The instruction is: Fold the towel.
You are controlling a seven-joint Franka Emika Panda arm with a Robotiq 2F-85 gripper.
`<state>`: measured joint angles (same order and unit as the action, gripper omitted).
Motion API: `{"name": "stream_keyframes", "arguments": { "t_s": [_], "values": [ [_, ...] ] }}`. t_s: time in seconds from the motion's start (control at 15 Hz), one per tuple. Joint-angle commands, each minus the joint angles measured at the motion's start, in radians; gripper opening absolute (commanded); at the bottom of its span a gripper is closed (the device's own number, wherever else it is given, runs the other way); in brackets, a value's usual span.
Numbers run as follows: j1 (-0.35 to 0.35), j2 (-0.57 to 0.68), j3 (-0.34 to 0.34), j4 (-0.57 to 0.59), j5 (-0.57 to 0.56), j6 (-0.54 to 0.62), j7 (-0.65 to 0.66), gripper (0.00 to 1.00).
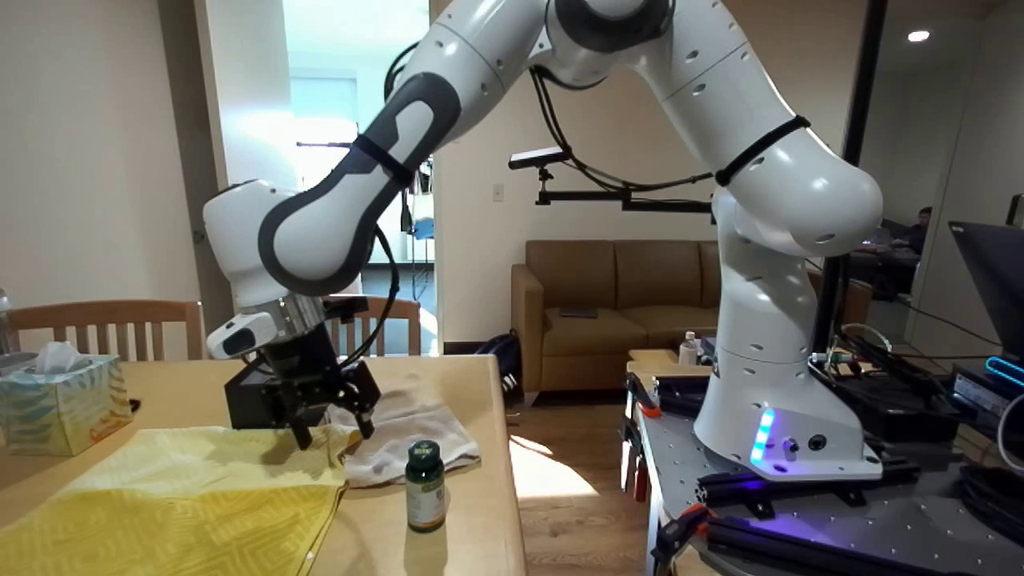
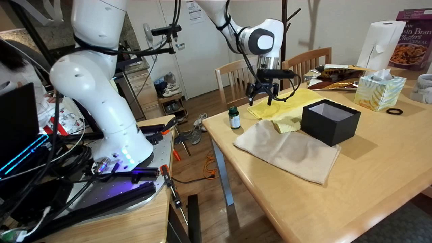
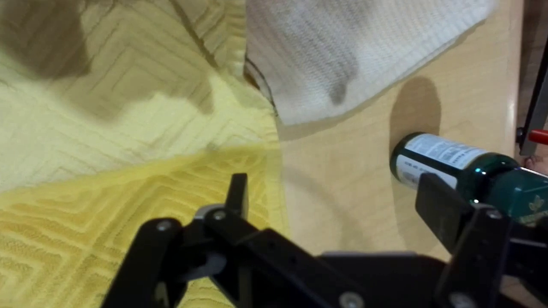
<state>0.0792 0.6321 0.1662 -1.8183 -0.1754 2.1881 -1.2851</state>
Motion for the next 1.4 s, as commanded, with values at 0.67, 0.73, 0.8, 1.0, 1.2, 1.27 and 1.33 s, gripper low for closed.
{"name": "stream_keyframes", "arguments": {
  "t_s": [0.67,0.73,0.8,1.0,1.2,1.27,1.33],
  "values": [
    [-0.028,0.278,0.027,0.163,0.043,-0.014,-0.040,0.67],
    [-0.031,0.287,0.030,0.170,0.042,-0.009,-0.044,0.60],
    [-0.034,0.295,0.033,0.179,0.043,-0.009,-0.046,0.53],
    [-0.033,0.292,0.037,0.191,0.044,-0.041,-0.047,0.35],
    [-0.029,0.288,0.039,0.198,0.041,-0.071,-0.047,0.16],
    [-0.030,0.286,0.041,0.197,0.043,-0.075,-0.046,0.10],
    [-0.034,0.284,0.047,0.198,0.052,-0.085,-0.047,0.55]
  ]
}}
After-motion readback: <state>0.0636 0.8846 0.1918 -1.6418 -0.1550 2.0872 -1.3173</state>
